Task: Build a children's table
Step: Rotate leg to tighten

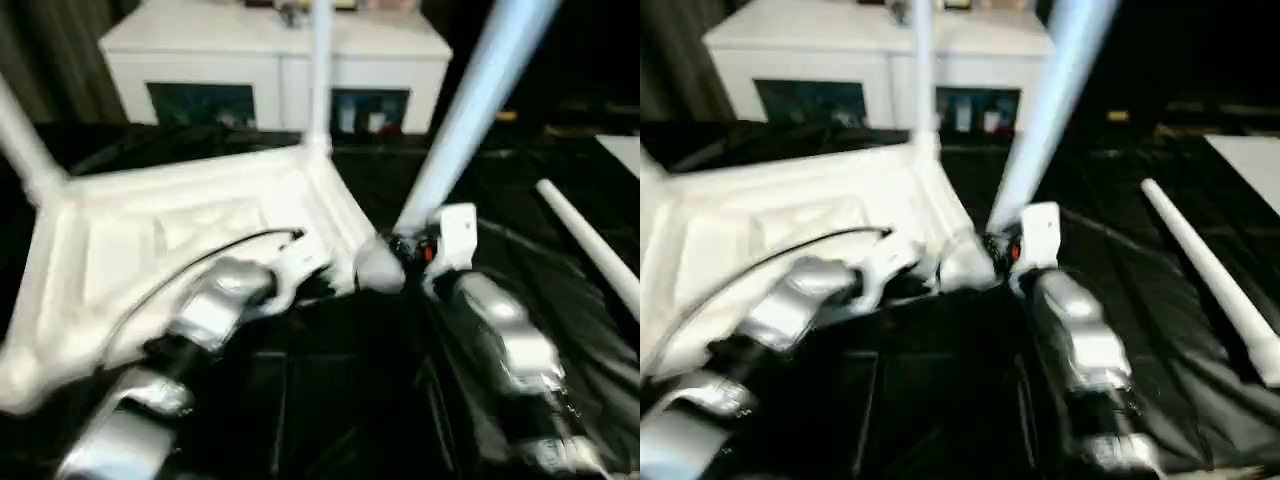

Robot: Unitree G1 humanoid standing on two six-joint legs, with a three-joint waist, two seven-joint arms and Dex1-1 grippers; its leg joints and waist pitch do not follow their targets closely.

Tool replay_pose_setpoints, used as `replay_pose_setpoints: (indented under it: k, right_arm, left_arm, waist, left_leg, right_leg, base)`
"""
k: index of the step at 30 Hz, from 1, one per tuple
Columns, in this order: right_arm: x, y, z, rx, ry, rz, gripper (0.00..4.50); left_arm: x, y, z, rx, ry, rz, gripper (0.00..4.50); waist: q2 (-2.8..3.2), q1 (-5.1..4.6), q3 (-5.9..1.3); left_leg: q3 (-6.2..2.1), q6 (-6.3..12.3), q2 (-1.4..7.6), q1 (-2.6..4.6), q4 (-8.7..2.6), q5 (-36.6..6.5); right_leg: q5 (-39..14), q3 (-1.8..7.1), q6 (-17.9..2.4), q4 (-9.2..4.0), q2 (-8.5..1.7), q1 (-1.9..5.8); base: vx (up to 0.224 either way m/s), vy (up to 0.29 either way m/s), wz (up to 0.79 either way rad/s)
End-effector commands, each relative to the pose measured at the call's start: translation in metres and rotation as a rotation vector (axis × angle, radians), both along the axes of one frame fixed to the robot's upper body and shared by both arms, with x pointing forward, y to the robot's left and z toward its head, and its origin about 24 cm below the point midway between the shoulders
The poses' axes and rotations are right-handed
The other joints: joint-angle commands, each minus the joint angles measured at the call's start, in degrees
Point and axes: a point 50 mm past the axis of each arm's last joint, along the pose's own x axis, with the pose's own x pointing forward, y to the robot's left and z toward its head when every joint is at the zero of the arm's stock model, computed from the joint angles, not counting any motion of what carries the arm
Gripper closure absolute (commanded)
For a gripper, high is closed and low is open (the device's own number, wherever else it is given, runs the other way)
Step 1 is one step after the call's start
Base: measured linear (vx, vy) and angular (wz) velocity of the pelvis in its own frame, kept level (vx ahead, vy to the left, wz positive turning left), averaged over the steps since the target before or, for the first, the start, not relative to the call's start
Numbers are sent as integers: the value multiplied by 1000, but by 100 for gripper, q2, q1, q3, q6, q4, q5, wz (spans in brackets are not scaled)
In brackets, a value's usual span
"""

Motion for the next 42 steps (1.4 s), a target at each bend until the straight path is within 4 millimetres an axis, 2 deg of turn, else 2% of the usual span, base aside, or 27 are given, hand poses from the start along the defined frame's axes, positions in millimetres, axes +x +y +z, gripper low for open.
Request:
replay_pose_setpoints:
  k: [1,2,3,4,6,7,9,11,13,18,20,22,23,25,26,27,28,29,32,33,34,36,37,38,39,42]
  right_arm:
    - [-7,-5,-37,-46,164,-91,264]
    - [-5,-1,-39,-52,177,-122,264]
    - [-5,-1,-39,-52,177,-122,264]
    - [-3,3,-41,-69,186,-144,264]
    - [-1,12,-47,-90,216,-159,264]
    - [0,15,-50,-92,232,-160,264]
    - [1,17,-51,-95,240,-150,264]
    - [1,17,-51,-97,240,-146,264]
    - [3,17,-49,-99,237,-134,264]
    - [8,16,-45,-92,230,-81,264]
    - [9,16,-42,-81,220,-44,264]
    - [8,15,-36,-72,215,38,264]
    - [8,15,-36,-72,215,38,264]
    - [0,14,-30,-78,205,212,264]
    - [0,14,-30,-78,205,212,264]
    - [-9,10,-27,-103,204,343,264]
    - [-14,9,-26,-114,207,398,264]
    - [-22,5,-26,-128,215,475,264]
    - [-31,2,-24,-131,215,560,264]
    - [-37,0,-23,-129,218,616,264]
    - [-47,-4,-23,-128,228,698,264]
    - [-56,-7,-23,-125,241,766,264]
    - [-58,-9,-23,-127,243,780,264]
    - [-62,-11,-23,-130,245,799,264]
    - [-68,-15,-25,-138,250,837,264]
    - [-77,-20,-27,-166,255,902,264]
  left_arm:
    - [13,-6,21,-72,-77,140,450]
    - [12,-17,23,-77,-74,160,450]
    - [12,-17,23,-77,-74,160,450]
    - [11,-27,26,-90,-75,181,450]
    - [2,-52,30,-105,-76,153,450]
    - [-4,-64,31,-104,-80,119,450]
    - [-9,-70,32,-101,-84,85,450]
    - [-11,-71,32,-98,-84,69,450]
    - [-13,-68,29,-80,-85,55,450]
    - [-10,-57,29,-37,-129,26,450]
    - [-9,-51,29,-23,-142,0,450]
    - [-10,-40,28,-25,-124,-56,450]
    - [-10,-40,28,-25,-124,-56,450]
    - [-13,-23,29,-44,-112,-166,450]
    - [-13,-23,29,-44,-112,-166,450]
    - [-18,-10,30,-52,-82,-246,450]
    - [-20,-4,30,-55,-68,-279,450]
    - [-24,4,30,-58,-52,-338,450]
    - [-25,13,31,-61,-35,-371,450]
    - [-26,19,31,-63,-27,-387,450]
    - [-26,28,32,-62,-8,-406,450]
    - [-25,35,33,-63,7,-420,450]
    - [-24,38,34,-59,6,-417,450]
    - [-22,43,35,-53,6,-413,450]
    - [-19,52,39,-58,19,-418,450]
    - [-15,64,43,-53,34,-437,450]
  waist:
    - [-49,-75,-244]
    - [-70,-87,-252]
    - [-73,-90,-256]
    - [-93,-70,-259]
    - [-89,-65,-268]
    - [-89,-64,-284]
    - [-91,-39,-299]
    - [-97,-5,-317]
    - [-114,6,-323]
    - [-120,13,-334]
    - [-122,1,-336]
    - [-128,9,-334]
    - [-110,19,-344]
    - [-112,15,-345]
    - [-107,43,-359]
    - [-117,64,-364]
    - [-116,74,-359]
    - [-135,68,-360]
    - [-122,147,-360]
    - [-142,172,-356]
    - [-138,191,-368]
    - [-134,244,-394]
    - [-166,257,-420]
    - [-166,257,-420]
    - [-156,314,-429]
    - [-144,358,-421]
  left_leg:
    - [-295,-286,330,233,-599,-3759]
    - [-300,-255,328,210,-592,-3665]
    - [-297,-214,321,187,-591,-3555]
    - [-296,-152,323,168,-587,-3383]
    - [-281,-140,338,166,-584,-3259]
    - [-269,-103,340,150,-583,-3151]
    - [-256,-46,344,98,-593,-2932]
    - [-212,20,338,111,-579,-2720]
    - [-193,78,338,78,-576,-2552]
    - [-193,80,328,90,-553,-2569]
    - [-207,65,335,76,-561,-2619]
    - [-210,65,349,71,-569,-2595]
    - [-214,37,362,72,-573,-2538]
    - [-208,22,374,52,-580,-2423]
    - [-200,41,389,50,-578,-2261]
    - [-183,72,390,70,-562,-2098]
    - [-150,163,403,66,-558,-1973]
    - [-144,174,402,64,-549,-1963]
    - [-118,190,407,123,-527,-1892]
    - [-91,141,406,128,-512,-1839]
    - [-92,134,411,134,-510,-1763]
    - [-68,232,417,145,-480,-1363]
    - [-65,320,418,118,-461,-1109]
    - [-65,320,418,118,-461,-1109]
    - [-61,430,411,123,-434,-829]
    - [-54,417,412,129,-430,-874]
  right_leg:
    - [-3285,53,-654,-450,-294,-3]
    - [-3354,53,-634,-449,-311,26]
    - [-3385,52,-615,-448,-322,49]
    - [-3432,68,-578,-463,-344,51]
    - [-3266,96,-642,-436,-342,32]
    - [-3017,112,-718,-412,-330,48]
    - [-2638,140,-818,-367,-325,82]
    - [-2319,179,-939,-338,-316,62]
    - [-2139,193,-1021,-303,-310,84]
    - [-2386,184,-975,-303,-299,74]
    - [-2478,172,-927,-305,-296,94]
    - [-2501,181,-937,-301,-301,97]
    - [-2429,193,-963,-282,-309,100]
    - [-2257,207,-1017,-257,-301,118]
    - [-1938,221,-1102,-213,-293,143]
    - [-1647,230,-1210,-178,-273,147]
    - [-1437,255,-1302,-152,-284,152]
    - [-1450,258,-1323,-146,-285,140]
    - [-1590,283,-1318,-154,-288,123]
    - [-1588,300,-1349,-135,-265,95]
    - [-1540,302,-1359,-116,-270,108]
    - [-1050,309,-1472,-52,-254,131]
    - [-745,302,-1550,7,-257,168]
    - [-745,302,-1550,7,-257,168]
    - [-510,295,-1622,42,-258,176]
    - [-647,298,-1681,38,-266,171]
  base:
    - [0,0,0]
    - [0,0,0]
    - [0,0,0]
    - [0,0,0]
    - [0,0,0]
    - [0,0,0]
    - [0,0,0]
    - [0,0,0]
    - [0,0,0]
    - [0,0,0]
    - [0,0,0]
    - [0,0,0]
    - [0,0,0]
    - [0,0,0]
    - [0,0,0]
    - [0,0,0]
    - [0,0,0]
    - [0,0,0]
    - [34,-18,4]
    - [0,0,0]
    - [0,0,0]
    - [27,-11,3]
    - [53,-22,6]
    - [0,0,0]
    - [0,0,0]
    - [0,0,0]
